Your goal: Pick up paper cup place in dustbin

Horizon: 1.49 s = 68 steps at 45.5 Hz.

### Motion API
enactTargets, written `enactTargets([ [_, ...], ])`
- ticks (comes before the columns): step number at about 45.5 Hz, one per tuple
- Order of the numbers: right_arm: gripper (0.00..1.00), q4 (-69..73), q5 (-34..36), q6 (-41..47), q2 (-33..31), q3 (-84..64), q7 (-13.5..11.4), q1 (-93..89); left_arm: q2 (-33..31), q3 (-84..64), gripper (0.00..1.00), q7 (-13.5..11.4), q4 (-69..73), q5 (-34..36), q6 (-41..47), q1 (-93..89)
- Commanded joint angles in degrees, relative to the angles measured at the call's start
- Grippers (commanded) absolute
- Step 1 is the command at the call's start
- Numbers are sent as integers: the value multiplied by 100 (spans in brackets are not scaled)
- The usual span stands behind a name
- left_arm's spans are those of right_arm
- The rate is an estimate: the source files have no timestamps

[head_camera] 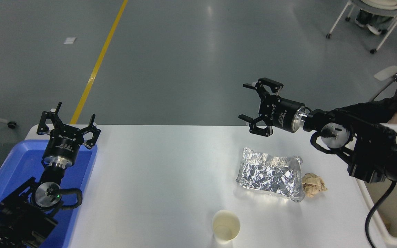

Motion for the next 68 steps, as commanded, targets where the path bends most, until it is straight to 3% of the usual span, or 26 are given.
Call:
enactTargets([
  [1, 100, 606, -105, 171, -137, -2587, -2, 1939, 0, 0, 100, 1, 1, -5, 5, -1],
  [18, 100, 2679, -184, 689, 531, -5322, 16, 4690, 0, -9, 100, 1, 1, 4, 5, 7],
  [24, 100, 3471, -140, 1130, 873, -5419, 16, 5701, 0, -9, 100, 1, 1, 4, 5, 7],
  [33, 100, 3823, -96, 1130, 1428, -5428, 25, 6502, 0, -9, 100, 1, 1, 4, 5, -1],
  [51, 100, 4658, 203, 1130, 1498, -5428, 33, 7399, 0, -9, 100, 1, 1, -5, 5, -1],
  [68, 100, 4993, 651, 1130, 1577, -5428, 33, 6969, 0, 0, 100, -8, 1, -5, 5, -1],
])
